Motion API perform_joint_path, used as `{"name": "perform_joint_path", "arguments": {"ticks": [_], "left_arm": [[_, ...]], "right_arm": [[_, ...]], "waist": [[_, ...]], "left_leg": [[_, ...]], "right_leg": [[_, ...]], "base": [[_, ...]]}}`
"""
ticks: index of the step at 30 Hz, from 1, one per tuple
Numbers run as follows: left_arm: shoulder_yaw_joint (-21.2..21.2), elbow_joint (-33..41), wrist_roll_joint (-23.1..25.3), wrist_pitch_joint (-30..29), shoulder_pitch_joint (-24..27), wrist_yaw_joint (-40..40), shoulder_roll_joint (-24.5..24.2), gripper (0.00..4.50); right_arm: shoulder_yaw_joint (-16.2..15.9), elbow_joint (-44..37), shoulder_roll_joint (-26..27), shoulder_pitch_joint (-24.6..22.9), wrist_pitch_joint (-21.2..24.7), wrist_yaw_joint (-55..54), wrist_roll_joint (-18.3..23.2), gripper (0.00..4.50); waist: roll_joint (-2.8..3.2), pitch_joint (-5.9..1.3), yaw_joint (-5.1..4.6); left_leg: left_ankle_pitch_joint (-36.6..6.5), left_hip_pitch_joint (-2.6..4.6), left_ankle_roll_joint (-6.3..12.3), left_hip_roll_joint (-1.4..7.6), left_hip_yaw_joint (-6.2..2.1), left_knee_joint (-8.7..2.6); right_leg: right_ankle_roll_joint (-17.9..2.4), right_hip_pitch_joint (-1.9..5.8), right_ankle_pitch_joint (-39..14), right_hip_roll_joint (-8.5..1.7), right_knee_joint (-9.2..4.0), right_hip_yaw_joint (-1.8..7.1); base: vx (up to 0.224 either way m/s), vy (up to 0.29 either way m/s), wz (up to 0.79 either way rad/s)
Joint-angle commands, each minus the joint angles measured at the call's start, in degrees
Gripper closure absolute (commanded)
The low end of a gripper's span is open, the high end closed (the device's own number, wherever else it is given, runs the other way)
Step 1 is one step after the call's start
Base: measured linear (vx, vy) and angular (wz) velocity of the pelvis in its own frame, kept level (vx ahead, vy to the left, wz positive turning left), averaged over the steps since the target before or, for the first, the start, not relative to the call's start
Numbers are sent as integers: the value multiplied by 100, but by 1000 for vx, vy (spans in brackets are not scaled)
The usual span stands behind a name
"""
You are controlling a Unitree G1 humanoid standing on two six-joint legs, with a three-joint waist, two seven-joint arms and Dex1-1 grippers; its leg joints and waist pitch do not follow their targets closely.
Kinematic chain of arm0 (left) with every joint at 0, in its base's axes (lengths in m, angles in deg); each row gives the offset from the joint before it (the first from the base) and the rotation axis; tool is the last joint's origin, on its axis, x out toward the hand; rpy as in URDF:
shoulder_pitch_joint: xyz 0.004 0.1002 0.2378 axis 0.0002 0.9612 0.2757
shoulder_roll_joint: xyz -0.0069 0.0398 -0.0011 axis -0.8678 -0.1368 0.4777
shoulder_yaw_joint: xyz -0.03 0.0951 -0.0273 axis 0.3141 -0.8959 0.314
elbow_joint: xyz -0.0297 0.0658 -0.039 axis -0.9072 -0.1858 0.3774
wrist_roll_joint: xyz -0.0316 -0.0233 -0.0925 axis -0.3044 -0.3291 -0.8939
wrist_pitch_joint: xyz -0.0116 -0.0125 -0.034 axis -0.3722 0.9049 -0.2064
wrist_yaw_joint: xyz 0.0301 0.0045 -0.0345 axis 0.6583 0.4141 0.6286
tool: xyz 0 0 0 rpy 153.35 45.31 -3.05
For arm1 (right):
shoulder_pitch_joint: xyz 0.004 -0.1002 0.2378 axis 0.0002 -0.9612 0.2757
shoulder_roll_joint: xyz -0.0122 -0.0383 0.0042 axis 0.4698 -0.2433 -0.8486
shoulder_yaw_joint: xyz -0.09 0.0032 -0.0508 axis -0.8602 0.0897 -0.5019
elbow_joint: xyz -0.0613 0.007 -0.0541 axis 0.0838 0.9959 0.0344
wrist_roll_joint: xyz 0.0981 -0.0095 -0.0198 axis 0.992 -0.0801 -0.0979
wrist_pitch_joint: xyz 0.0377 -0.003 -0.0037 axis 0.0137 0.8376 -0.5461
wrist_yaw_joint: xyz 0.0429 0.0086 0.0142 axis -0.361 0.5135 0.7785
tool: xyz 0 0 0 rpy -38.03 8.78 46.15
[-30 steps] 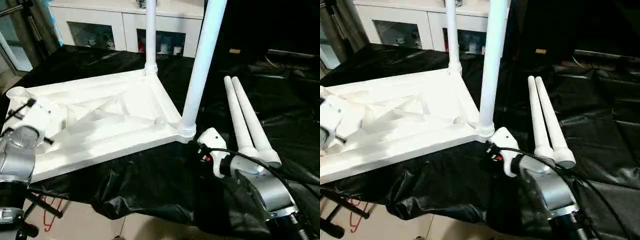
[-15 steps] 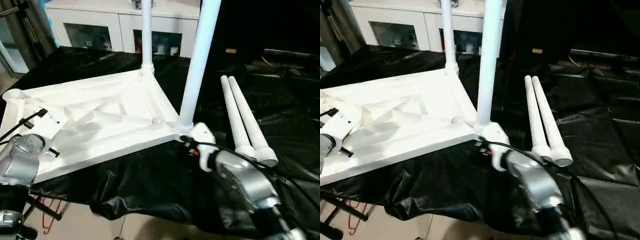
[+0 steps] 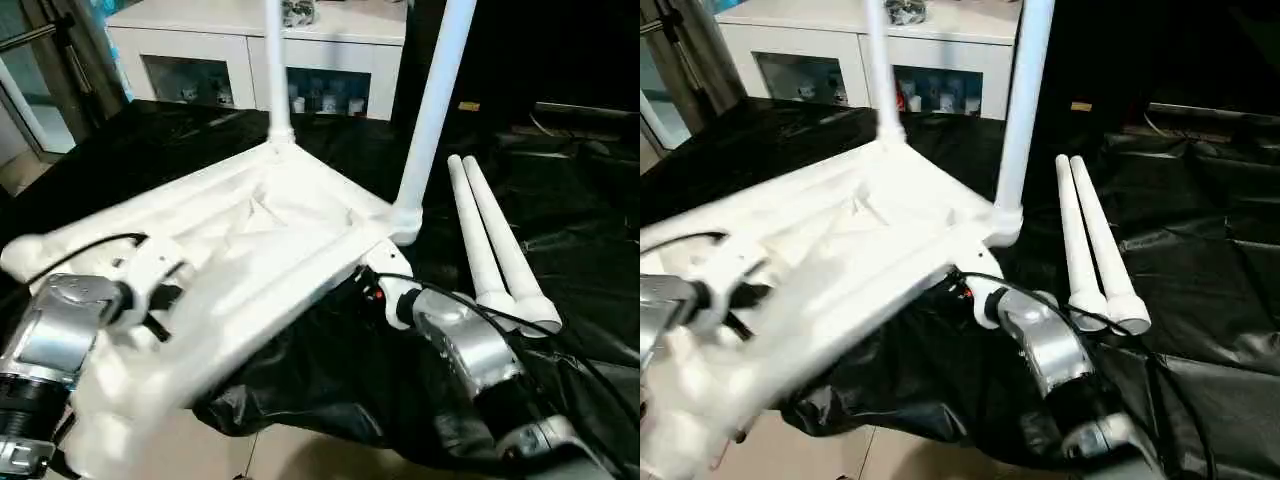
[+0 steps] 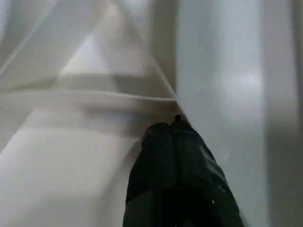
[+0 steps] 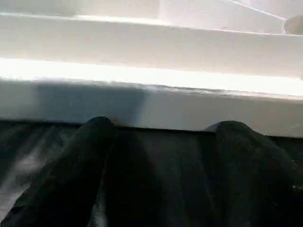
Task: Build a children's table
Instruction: Rotate table base
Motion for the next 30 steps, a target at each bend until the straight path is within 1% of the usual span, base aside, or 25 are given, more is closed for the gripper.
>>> {"name": "perform_joint_path", "arguments": {"ticks": [1,2,4,5,6,7,8,9,10,12,14,15,16,17,18,19,20,22,23,24,25,26,28,29,30], "left_arm": [[-360,169,-282,-116,22,410,172,447],[-406,204,-366,-157,-42,516,244,447],[-530,88,-445,-68,-272,627,454,447],[-567,24,-455,-31,-355,639,525,447],[-627,-87,-429,33,-474,625,614,447],[-693,-199,-386,88,-584,621,683,447],[-798,-413,-343,206,-793,649,830,447],[-865,-547,-316,281,-926,669,924,447],[-927,-652,-293,344,-1038,701,999,447],[-981,-729,-275,394,-1129,738,1060,447],[-1060,-1043,-211,584,-1396,723,1261,447],[-1088,-1218,-157,707,-1509,684,1339,447],[-1095,-1381,-119,815,-1603,620,1400,447],[-1079,-1735,-45,1047,-1805,426,1534,447],[-1067,-1893,-16,1154,-1891,324,1588,447],[-1041,-2214,21,1372,-2060,146,1683,447],[-1004,-2511,39,1581,-2212,-13,1770,447],[-969,-2824,103,1834,-2383,-279,1866,447],[-926,-2990,125,1982,-2479,-454,1931,447],[-898,-3093,137,2076,-2539,-561,1972,447],[-885,-3116,134,2091,-2553,-590,1986,447],[-781,-3297,99,2207,-2665,-812,2100,447],[-605,-3509,-11,2301,-2777,-958,2268,447],[-374,-4019,-128,2683,-2977,-1300,2554,447],[-374,-4019,-128,2683,-2977,-1300,2554,447]], "right_arm": [[37,162,61,193,-163,-35,-8,62],[45,223,69,224,-203,-44,-10,62],[58,297,84,267,-249,-49,-22,62],[61,314,90,279,-257,-51,-25,62],[57,341,98,292,-280,-60,-29,62],[52,362,106,302,-297,-68,-32,62],[40,384,117,305,-325,-72,-39,62],[33,394,124,304,-338,-73,-42,62],[32,402,130,303,-352,-66,-49,62],[38,420,135,305,-373,-61,-58,62],[65,486,131,321,-435,-59,-90,62],[73,502,121,325,-457,-68,-106,62],[82,518,117,333,-471,-71,-117,62],[96,543,108,350,-496,-81,-133,62],[102,551,103,356,-509,-88,-140,62],[117,567,99,368,-541,-109,-159,62],[136,571,93,377,-553,-123,-170,62],[159,544,74,378,-548,-135,-170,62],[178,515,61,373,-537,-133,-170,62],[190,496,54,369,-531,-131,-172,62],[193,489,50,367,-529,-132,-172,62],[217,432,26,349,-518,-135,-175,62],[263,369,0,326,-506,-158,-180,62],[362,246,-52,287,-487,-235,-179,62],[362,246,-52,287,-487,-235,-179,62]], "waist": [[51,-310,-20],[39,-317,-28],[29,-317,-39],[44,-327,-27],[52,-333,-18],[43,-332,-25],[49,-337,-28],[45,-330,-33],[48,-352,-16],[31,-359,-30],[40,-368,-42],[32,-373,-35],[29,-380,-36],[33,-367,-36],[31,-378,-15],[38,-374,-11],[38,-367,-7],[21,-379,7],[14,-382,6],[10,-382,7],[13,-393,16],[-1,-395,18],[-2,-408,26],[8,-430,62],[8,-430,62]], "left_leg": [[-1411,35,1,103,-33,-434],[-1348,15,8,100,-36,-436],[-1282,16,41,93,-22,-425],[-1249,41,52,82,-11,-409],[-1231,42,49,87,-15,-405],[-1189,14,58,85,-20,-408],[-1180,9,64,84,-21,-408],[-1194,9,83,70,-18,-408],[-1163,33,73,68,-13,-391],[-1011,-21,101,79,-22,-391],[-944,-33,132,62,-21,-379],[-913,-16,154,64,-13,-369],[-880,-26,149,69,-18,-368],[-923,-24,178,52,-6,-365],[-964,6,186,58,1,-354],[-965,-11,187,68,-8,-362],[-992,-16,201,51,-5,-357],[-1009,-13,184,68,-14,-358],[-965,-35,202,70,-20,-358],[-952,-32,215,63,-15,-354],[-924,-25,220,72,-19,-351],[-840,-43,267,63,-14,-341],[-712,-52,319,68,-11,-330],[-594,-24,385,77,-4,-303],[-594,-24,385,77,-4,-303]], "right_leg": [[-1127,245,-1597,-326,-405,301],[-1129,267,-1567,-331,-400,296],[-1140,262,-1526,-325,-408,301],[-1151,245,-1501,-311,-411,299],[-1171,250,-1446,-318,-396,300],[-1173,274,-1394,-318,-390,293],[-1160,281,-1377,-317,-388,288],[-1136,274,-1431,-309,-416,284],[-1142,272,-1379,-314,-409,289],[-1178,310,-1177,-323,-380,282],[-1194,323,-1095,-315,-379,278],[-1223,313,-1008,-311,-378,283],[-1245,332,-950,-319,-359,283],[-1241,314,-1001,-301,-388,275],[-1247,304,-1020,-305,-395,277],[-1271,320,-1015,-316,-384,277],[-1244,313,-1083,-304,-408,268],[-1218,332,-1107,-321,-395,269],[-1209,345,-1081,-324,-393,265],[-1203,339,-1078,-318,-397,264],[-1219,341,-1027,-329,-386,266],[-1242,348,-914,-318,-377,261],[-1295,353,-754,-322,-361,259],[-1368,333,-488,-316,-350,261],[-1368,333,-488,-316,-350,261]], "base": [[0,0,0],[0,0,0],[0,0,0],[0,0,0],[0,0,0],[0,0,0],[0,0,0],[0,0,0],[0,0,0],[0,0,0],[0,0,0],[0,0,0],[0,0,0],[0,0,0],[0,0,0],[0,0,0],[0,0,0],[0,0,0],[0,0,0],[0,0,0],[0,0,0],[0,0,0],[0,0,0],[0,0,0],[0,0,0]]}}
